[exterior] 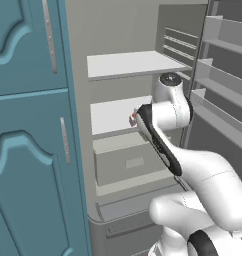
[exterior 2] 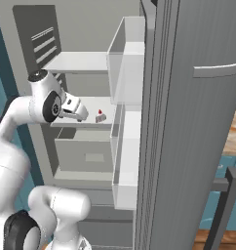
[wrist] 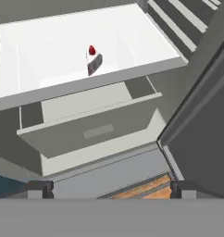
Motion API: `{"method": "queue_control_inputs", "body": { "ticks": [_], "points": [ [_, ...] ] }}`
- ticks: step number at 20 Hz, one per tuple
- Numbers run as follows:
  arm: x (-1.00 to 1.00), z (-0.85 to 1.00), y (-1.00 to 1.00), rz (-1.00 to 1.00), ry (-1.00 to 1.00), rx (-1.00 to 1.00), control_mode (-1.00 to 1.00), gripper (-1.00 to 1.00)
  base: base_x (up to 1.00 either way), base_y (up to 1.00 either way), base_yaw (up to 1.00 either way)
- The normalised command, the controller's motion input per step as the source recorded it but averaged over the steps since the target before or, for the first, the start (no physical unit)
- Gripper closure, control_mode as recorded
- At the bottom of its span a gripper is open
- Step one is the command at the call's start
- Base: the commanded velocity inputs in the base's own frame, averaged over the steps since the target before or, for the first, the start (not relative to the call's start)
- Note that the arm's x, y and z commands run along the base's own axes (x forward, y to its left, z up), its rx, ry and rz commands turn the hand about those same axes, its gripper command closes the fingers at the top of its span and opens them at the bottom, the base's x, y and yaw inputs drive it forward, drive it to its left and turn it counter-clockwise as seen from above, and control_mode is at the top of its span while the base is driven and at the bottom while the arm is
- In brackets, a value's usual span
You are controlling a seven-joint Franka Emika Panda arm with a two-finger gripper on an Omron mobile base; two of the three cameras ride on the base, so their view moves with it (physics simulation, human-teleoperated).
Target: Take the cakes from the fridge and place them on the empty tray on the dining counter.
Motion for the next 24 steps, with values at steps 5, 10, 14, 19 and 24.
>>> {"method": "queue_control_inputs", "body": {
  "ticks": [5,10,14,19,24],
  "points": [
    [0.85,-0.28,0.00,0.00,0.00,-0.03,-1.00,-1.00,0.00,0.00,0.00],
    [0.79,-0.33,0.00,0.00,0.00,-0.05,-1.00,-1.00,0.00,0.00,0.00],
    [0.83,-0.31,0.00,0.00,0.00,-0.03,-1.00,-1.00,0.00,0.00,0.00],
    [0.74,-0.28,0.00,0.00,0.01,0.00,-1.00,-1.00,0.00,0.00,0.00],
    [0.48,-0.29,0.00,0.00,0.01,0.00,-1.00,-1.00,0.00,0.00,0.00]
  ]
}}
